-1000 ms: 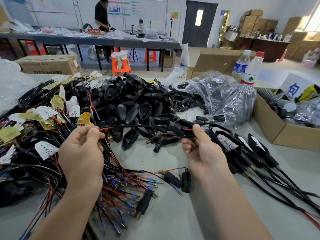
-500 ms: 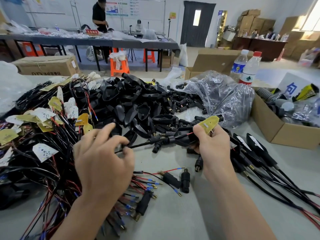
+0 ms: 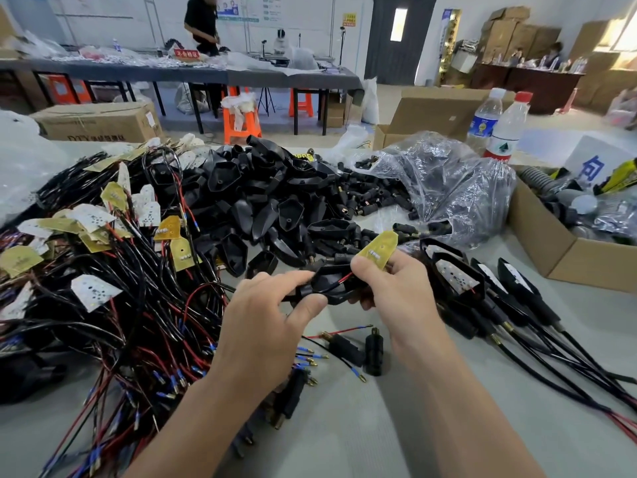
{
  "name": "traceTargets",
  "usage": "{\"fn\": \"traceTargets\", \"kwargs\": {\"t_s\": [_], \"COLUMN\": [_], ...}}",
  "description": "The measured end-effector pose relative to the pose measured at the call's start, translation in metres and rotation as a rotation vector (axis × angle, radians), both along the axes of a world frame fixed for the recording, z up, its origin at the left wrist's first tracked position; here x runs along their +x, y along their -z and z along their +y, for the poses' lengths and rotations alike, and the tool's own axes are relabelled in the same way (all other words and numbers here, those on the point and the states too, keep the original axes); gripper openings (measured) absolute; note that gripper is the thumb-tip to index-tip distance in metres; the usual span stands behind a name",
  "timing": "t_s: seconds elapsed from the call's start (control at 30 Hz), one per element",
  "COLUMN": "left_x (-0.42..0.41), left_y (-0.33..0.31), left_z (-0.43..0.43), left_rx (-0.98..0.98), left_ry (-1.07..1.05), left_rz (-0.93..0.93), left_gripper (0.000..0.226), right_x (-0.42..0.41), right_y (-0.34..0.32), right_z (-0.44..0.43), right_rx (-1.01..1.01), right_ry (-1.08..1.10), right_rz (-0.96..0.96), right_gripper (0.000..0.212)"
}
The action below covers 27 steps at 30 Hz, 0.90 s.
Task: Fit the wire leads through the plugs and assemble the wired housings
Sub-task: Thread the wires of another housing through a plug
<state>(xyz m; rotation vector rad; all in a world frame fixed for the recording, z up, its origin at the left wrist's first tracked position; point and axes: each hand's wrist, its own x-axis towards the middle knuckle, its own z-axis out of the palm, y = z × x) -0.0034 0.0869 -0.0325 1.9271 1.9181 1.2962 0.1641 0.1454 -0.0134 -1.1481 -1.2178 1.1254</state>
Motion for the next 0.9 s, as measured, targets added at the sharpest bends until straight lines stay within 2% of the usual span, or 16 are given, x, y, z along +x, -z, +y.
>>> {"fn": "traceTargets", "kwargs": {"t_s": [0.03, 0.13, 0.2, 0.27, 0.37, 0.57, 0.67, 0.8, 0.9], "left_x": [-0.001, -0.004, -0.006, -0.006, -0.006, -0.008, -0.009, -0.008, -0.006], "left_y": [0.000, -0.001, -0.001, 0.000, 0.001, 0.000, -0.001, -0.006, -0.005], "left_z": [0.000, 0.000, -0.001, -0.001, -0.001, 0.001, 0.000, -0.003, -0.005], "left_rx": [-0.002, 0.011, 0.020, 0.036, 0.065, 0.100, 0.113, 0.230, 0.343], "left_ry": [-0.007, -0.008, -0.025, -0.051, -0.082, -0.123, -0.106, -0.048, -0.006], "left_rz": [-0.021, -0.036, -0.030, -0.023, -0.017, 0.078, 0.078, 0.085, 0.178], "left_gripper": [0.036, 0.038, 0.038, 0.038, 0.039, 0.034, 0.036, 0.039, 0.036], "right_x": [0.003, 0.016, 0.024, 0.028, 0.027, 0.032, 0.032, 0.033, 0.030], "right_y": [-0.002, -0.005, -0.005, -0.002, 0.003, -0.002, -0.007, -0.006, -0.006], "right_z": [0.001, 0.006, 0.006, 0.006, 0.005, 0.006, 0.006, 0.005, 0.003], "right_rx": [-0.010, -0.027, 0.077, 0.177, 0.246, 0.199, 0.140, 0.069, 0.080], "right_ry": [-0.011, -0.058, -0.061, -0.034, 0.011, -0.041, -0.112, -0.213, -0.315], "right_rz": [0.011, 0.116, -0.038, -0.266, -0.401, -0.385, -0.293, -0.268, -0.271], "right_gripper": [0.011, 0.057, 0.069, 0.060, 0.042, 0.040, 0.016, 0.040, 0.048]}}
